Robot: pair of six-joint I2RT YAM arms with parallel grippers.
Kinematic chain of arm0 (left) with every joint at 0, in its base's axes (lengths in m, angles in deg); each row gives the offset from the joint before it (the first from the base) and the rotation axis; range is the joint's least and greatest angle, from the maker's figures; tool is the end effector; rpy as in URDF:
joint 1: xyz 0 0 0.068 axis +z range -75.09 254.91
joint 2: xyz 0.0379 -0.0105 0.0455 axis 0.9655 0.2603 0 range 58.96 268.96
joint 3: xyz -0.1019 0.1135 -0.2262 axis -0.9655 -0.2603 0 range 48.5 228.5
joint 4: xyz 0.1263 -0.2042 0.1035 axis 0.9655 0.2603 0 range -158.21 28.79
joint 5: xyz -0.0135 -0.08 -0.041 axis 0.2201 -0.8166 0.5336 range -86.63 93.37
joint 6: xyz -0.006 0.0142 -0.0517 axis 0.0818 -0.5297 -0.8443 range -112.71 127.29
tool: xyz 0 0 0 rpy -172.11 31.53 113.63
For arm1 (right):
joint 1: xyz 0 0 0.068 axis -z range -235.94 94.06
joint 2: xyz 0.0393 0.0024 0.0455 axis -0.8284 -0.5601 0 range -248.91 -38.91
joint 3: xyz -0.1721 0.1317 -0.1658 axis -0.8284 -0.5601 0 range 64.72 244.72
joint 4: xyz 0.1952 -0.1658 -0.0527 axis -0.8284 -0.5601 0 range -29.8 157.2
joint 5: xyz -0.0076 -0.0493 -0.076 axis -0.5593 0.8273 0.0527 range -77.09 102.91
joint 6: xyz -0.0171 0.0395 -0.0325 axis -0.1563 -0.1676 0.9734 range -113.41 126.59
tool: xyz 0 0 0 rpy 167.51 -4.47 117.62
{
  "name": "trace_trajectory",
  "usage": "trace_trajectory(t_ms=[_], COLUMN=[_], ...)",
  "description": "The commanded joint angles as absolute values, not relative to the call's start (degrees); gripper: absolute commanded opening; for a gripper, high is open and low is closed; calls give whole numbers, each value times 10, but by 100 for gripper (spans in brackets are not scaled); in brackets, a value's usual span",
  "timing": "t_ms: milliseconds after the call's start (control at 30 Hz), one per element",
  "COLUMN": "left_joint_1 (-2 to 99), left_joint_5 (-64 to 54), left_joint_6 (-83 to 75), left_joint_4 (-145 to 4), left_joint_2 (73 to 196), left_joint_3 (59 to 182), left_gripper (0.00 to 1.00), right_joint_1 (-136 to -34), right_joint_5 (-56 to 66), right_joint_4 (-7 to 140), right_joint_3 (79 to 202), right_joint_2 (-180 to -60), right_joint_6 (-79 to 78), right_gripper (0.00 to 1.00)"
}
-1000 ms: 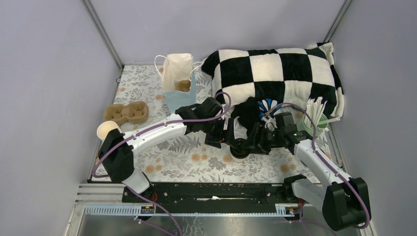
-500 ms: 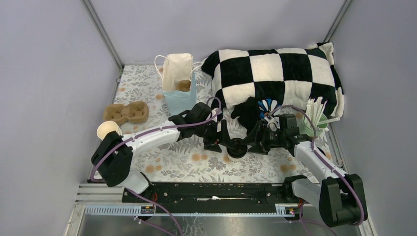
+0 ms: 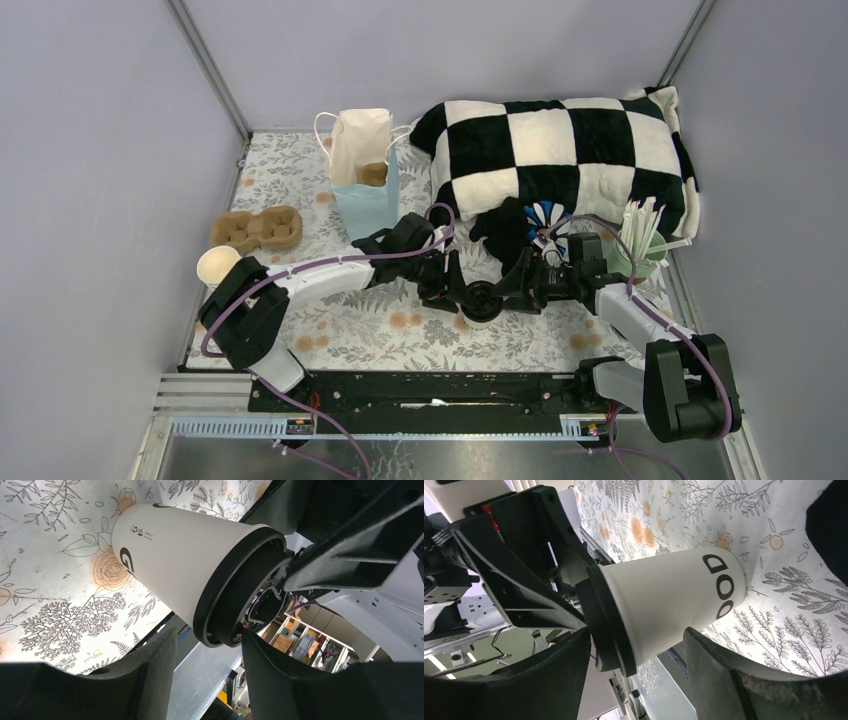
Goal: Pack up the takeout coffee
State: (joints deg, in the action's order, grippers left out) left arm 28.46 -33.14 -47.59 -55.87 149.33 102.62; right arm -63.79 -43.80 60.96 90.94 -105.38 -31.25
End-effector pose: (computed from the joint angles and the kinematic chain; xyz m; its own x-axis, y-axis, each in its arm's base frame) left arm 0.2069 -0.2485 0.2040 -0.9955 0.0932 -0.0155 0.0685 0.5991 -0.7977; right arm 0.1988 0.0575 0.1753 -0.9631 0.2071 -0.1717 -0.0686 0.4280 0.9012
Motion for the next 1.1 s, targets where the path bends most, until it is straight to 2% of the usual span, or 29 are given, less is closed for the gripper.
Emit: trace_trajectory(t_ms=[0,167,433,533,633,700,767,867,967,1067], left_joint_1=[285,285,287,298,298,298,297,296,293,288], left_joint_5=[-316,-295,-262,-266,-258,-251,-248,-233,-229,-232], left_joint_6=[-451,-452,-443,-457,-452,-439,-421,-397,-385,-386], left_joint_4=[-551,-550,-557,-580,-576,-562,-543,-495,-469,-466], left_joint_2=[1507,1510,1532,1546,1549,1547,1538,1541,1556,1568], left_joint_3=[1013,990,932,889,872,880,907,963,996,1007], left_gripper=[51,46,43,41,41,41,42,43,44,44], right_joint_1=[-636,-636,-636,-635,-638,-638,-638,-637,-638,-642], right_joint_5=[-452,-428,-327,-288,-235,-236,-291,-390,-412,-436], right_joint_4=[662,730,739,706,588,553,552,592,597,604], right_joint_3=[881,826,754,750,794,826,854,880,911,936], right_joint_2=[-1064,-1075,-1130,-1161,-1159,-1138,-1114,-1070,-1047,-1071], right_joint_6=[-333,-374,-389,-398,-370,-338,-312,-319,-305,-283], right_gripper=[72,64,60,59,59,62,67,80,93,97])
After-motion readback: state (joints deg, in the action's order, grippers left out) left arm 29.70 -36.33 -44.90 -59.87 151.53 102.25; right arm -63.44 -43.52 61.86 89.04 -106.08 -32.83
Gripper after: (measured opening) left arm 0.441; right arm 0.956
